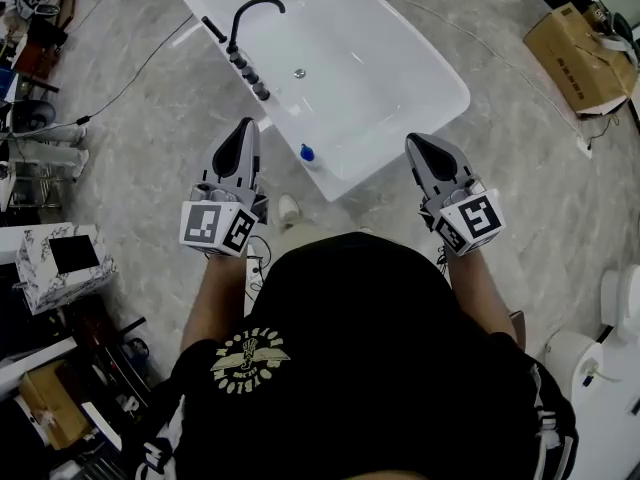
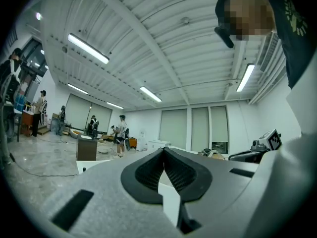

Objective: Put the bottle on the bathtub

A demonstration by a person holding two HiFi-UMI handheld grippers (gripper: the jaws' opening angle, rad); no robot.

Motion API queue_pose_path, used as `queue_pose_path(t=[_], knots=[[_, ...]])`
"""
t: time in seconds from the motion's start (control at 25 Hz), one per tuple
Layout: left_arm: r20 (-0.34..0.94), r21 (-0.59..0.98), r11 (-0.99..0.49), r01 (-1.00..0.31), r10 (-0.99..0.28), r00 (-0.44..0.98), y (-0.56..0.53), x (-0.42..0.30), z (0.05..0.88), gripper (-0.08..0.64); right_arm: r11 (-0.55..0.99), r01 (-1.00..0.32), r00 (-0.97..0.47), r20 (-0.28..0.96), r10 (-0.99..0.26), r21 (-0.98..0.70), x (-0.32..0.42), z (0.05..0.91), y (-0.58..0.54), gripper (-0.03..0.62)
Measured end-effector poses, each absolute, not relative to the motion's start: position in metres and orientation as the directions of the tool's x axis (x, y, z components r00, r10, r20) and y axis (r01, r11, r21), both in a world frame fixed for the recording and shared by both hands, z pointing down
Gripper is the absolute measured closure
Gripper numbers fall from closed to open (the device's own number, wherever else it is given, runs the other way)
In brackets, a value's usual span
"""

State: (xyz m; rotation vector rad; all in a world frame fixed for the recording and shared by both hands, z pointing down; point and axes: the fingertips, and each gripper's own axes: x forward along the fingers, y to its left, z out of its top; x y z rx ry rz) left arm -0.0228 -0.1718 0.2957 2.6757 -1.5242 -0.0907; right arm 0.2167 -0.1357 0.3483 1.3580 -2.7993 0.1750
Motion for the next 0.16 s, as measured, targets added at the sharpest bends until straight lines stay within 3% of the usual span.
queue_pose_path(t=[0.16], knots=[[-0.030,0.078,-0.502,-0.861,-0.865,0.501,-0.1741,-0.0164,0.2894,0.551,0.604,-0.792,-0.610,0.074,-0.789,-0.091,0.2257,0.3472,-0.1365,0.581]])
